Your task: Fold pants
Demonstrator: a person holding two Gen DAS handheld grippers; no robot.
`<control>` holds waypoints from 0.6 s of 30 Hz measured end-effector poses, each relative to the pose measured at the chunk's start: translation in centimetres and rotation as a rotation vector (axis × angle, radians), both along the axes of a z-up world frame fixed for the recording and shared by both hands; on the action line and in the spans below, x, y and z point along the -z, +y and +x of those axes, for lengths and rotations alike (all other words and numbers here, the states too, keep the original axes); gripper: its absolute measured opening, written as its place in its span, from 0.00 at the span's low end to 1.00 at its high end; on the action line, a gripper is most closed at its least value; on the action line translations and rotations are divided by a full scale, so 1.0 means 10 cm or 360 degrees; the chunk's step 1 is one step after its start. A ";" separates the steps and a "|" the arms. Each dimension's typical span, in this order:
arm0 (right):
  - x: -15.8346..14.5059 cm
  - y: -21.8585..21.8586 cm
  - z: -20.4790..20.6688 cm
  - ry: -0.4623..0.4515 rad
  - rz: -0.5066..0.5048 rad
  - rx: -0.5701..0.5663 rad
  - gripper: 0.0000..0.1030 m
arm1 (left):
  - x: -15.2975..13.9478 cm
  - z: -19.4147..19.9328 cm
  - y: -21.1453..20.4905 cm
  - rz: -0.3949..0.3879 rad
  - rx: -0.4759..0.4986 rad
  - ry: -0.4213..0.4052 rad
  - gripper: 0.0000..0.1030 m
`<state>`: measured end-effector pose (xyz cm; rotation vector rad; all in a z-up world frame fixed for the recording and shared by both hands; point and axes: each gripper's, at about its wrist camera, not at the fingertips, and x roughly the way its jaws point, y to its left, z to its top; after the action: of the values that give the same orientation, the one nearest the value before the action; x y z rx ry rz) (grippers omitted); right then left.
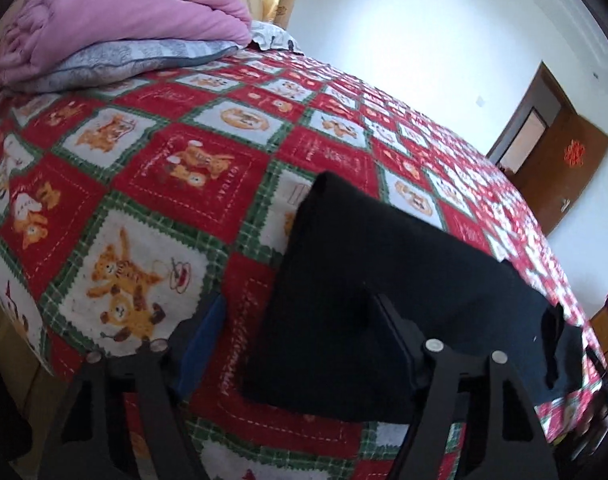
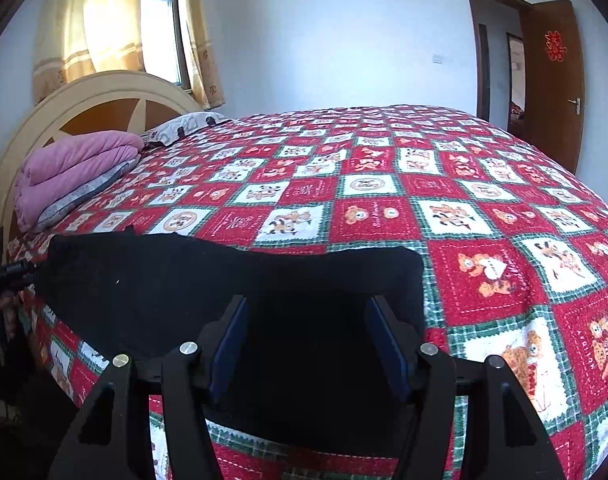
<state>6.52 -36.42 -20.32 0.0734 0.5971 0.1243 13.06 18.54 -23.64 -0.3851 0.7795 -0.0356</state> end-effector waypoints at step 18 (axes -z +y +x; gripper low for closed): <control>-0.04 -0.19 0.01 -0.0004 0.0042 0.0127 0.61 | -0.09 -0.13 0.04 -0.0311 -0.0010 -0.0033 0.18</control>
<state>6.58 -38.34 -19.95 0.1225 0.5892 0.0547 11.75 18.94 -22.69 -0.5717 0.7567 -0.1106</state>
